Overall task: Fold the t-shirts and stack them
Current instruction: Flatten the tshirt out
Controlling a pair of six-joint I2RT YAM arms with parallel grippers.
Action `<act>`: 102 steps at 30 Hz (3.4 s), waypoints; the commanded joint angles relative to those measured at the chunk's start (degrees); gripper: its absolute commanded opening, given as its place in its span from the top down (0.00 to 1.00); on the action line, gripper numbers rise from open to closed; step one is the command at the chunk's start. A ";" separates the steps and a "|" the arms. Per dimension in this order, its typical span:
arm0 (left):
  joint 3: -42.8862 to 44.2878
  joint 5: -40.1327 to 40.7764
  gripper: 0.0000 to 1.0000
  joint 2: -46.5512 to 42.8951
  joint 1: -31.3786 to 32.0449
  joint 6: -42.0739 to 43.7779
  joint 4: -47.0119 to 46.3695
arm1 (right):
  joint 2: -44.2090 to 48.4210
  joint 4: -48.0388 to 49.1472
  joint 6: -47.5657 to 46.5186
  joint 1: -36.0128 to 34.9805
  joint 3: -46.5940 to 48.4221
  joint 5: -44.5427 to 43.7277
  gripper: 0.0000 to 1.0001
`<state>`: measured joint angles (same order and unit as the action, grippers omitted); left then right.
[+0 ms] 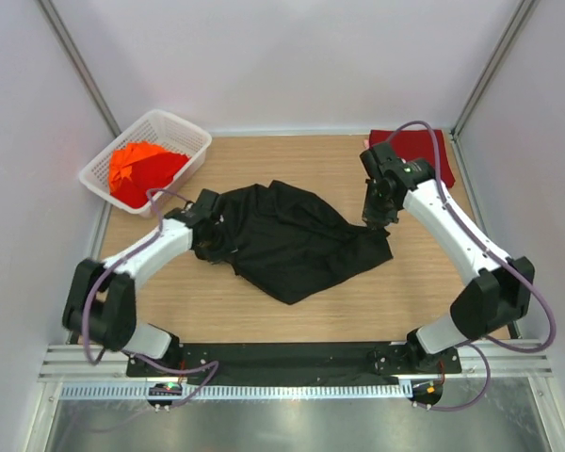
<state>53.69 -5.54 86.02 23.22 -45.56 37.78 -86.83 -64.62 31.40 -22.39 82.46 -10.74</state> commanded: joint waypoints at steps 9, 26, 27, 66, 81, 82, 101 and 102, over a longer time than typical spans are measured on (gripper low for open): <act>8.87 -6.84 1.00 -19.15 0.24 1.35 8.28 | 16.95 0.89 3.58 -0.28 -1.77 8.18 0.99; 56.74 5.19 0.19 22.82 0.07 16.47 25.97 | 6.50 3.53 -1.07 -0.37 -5.19 13.98 0.99; 53.31 5.10 0.19 17.40 0.07 16.56 24.81 | 4.75 4.15 -1.42 -0.46 -5.98 15.13 0.99; 37.81 12.31 0.23 31.85 -8.80 19.81 14.87 | -30.86 17.24 -7.84 -13.47 2.20 18.66 0.74; 25.42 6.95 0.34 7.53 -5.13 15.86 14.88 | -21.99 12.61 -8.63 -13.20 5.16 21.38 0.62; 23.84 6.16 0.37 5.76 -4.42 14.90 14.34 | -21.37 11.72 -8.89 -13.12 5.95 21.20 0.60; 16.88 -5.09 0.42 15.04 -0.90 -0.84 -3.06 | -2.13 10.74 -8.28 -3.19 -8.61 24.19 0.57; 17.15 -5.18 0.43 15.67 -0.81 -0.85 -3.06 | -1.77 10.66 -8.28 -2.66 -9.06 24.36 0.57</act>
<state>67.79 -9.65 100.22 22.74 -44.34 38.22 -92.09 -54.17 22.85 -25.85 75.20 11.60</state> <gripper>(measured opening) 0.583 0.432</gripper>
